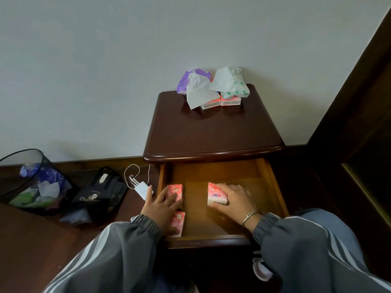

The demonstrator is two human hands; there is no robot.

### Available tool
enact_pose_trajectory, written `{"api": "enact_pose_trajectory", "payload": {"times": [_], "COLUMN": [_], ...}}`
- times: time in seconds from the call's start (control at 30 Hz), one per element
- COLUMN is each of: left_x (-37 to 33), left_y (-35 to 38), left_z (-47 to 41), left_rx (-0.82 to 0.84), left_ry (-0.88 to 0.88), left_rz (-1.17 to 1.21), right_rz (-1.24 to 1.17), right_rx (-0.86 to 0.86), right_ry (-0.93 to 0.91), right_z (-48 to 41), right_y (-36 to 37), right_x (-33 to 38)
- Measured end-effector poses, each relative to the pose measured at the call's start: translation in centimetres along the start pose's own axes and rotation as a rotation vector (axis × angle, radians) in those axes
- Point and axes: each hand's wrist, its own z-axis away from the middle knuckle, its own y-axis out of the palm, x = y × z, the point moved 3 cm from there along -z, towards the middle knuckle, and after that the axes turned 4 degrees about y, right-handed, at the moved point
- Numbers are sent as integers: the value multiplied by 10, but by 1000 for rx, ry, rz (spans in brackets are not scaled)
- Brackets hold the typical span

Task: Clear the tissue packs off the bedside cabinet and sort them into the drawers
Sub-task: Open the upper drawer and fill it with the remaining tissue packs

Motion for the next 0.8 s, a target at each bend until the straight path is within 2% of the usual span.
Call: {"api": "enact_pose_trajectory", "payload": {"times": [0.17,0.33,0.43,0.53,0.67,0.8], "left_x": [2,13,20,21,18,17], "left_y": [-8,2,5,7,13,15], "left_z": [0,11,10,7,4,-1], "left_rx": [-59,-313,-444,-428,-404,-414], "left_ry": [43,-210,-321,-302,-305,-288], "left_rz": [82,511,752,931,988,1001], "right_rz": [57,190,261,301,322,93], "right_rx": [33,43,52,103,129,362], "right_ry": [-70,-200,-213,-168,-97,-108], "right_z": [0,-11,-24,-29,-25,-8], "right_y": [4,14,23,34,31,26], "right_x": [6,38,62,72,55,39]}}
